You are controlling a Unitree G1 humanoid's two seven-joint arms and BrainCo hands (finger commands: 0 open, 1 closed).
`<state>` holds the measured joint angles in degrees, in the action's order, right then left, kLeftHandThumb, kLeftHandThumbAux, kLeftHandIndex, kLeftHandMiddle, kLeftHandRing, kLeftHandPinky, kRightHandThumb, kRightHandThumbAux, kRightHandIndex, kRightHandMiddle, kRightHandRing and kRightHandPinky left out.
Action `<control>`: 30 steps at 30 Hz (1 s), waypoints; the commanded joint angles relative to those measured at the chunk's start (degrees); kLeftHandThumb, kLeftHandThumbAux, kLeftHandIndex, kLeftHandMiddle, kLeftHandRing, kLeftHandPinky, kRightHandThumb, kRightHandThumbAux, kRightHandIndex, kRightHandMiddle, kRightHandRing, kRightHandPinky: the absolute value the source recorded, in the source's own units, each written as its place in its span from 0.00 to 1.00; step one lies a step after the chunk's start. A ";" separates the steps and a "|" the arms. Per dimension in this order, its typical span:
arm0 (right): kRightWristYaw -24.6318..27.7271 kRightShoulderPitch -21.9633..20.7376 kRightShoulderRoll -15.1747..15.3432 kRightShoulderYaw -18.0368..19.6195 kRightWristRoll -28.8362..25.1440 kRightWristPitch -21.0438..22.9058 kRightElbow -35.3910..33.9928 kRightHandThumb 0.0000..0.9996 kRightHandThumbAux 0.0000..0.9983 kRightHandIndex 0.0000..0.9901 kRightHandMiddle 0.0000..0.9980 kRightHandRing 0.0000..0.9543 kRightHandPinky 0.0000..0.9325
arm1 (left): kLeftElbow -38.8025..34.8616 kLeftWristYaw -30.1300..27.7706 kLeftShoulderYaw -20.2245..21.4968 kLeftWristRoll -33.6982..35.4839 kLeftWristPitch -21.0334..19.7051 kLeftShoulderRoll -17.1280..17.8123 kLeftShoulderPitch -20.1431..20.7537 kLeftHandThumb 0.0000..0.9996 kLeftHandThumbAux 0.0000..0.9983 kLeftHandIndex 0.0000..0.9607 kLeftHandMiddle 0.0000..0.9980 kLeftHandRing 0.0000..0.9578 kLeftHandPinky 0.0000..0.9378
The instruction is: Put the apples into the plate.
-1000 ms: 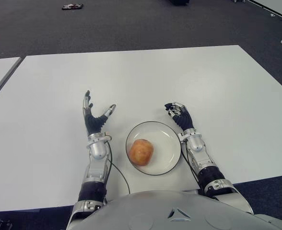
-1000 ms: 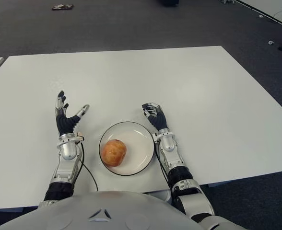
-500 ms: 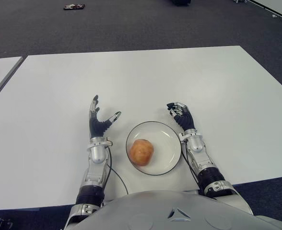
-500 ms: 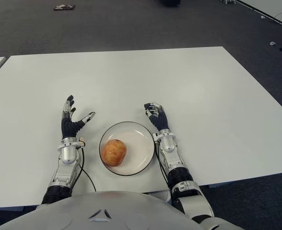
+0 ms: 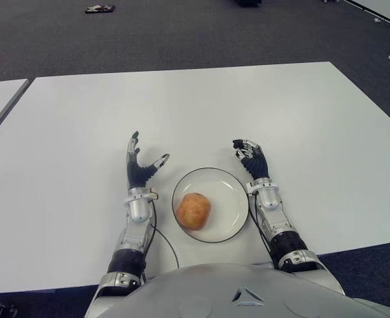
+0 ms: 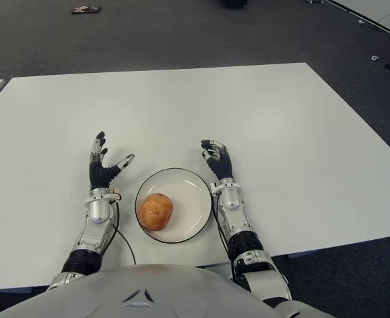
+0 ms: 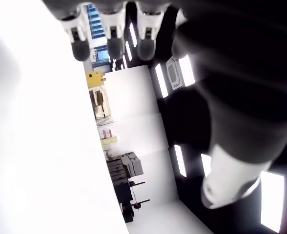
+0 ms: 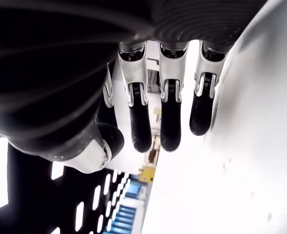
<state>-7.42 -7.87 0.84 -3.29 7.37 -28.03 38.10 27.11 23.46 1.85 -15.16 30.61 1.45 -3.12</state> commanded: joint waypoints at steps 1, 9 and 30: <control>0.72 0.18 -1.46 1.09 -2.06 0.49 2.94 0.69 0.72 0.40 0.28 0.29 0.31 | 1.48 1.03 0.02 -0.74 0.50 0.46 0.84 0.00 0.44 0.00 0.00 0.00 0.00; 0.66 -0.77 -2.53 2.67 -3.45 0.14 3.73 0.41 0.67 0.17 0.21 0.23 0.24 | 1.15 0.72 -0.18 -0.55 0.40 0.61 0.91 0.00 0.43 0.00 0.00 0.00 0.00; -6.99 -2.45 -3.76 5.45 -1.93 -0.49 4.52 0.20 0.71 0.00 0.01 0.03 0.06 | 0.19 0.32 -0.66 -0.22 -0.86 0.26 0.34 0.00 0.40 0.00 0.00 0.00 0.00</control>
<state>-13.42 -10.21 -2.70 1.67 5.22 -29.06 41.09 27.11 23.92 1.32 -15.22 30.88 1.73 -2.93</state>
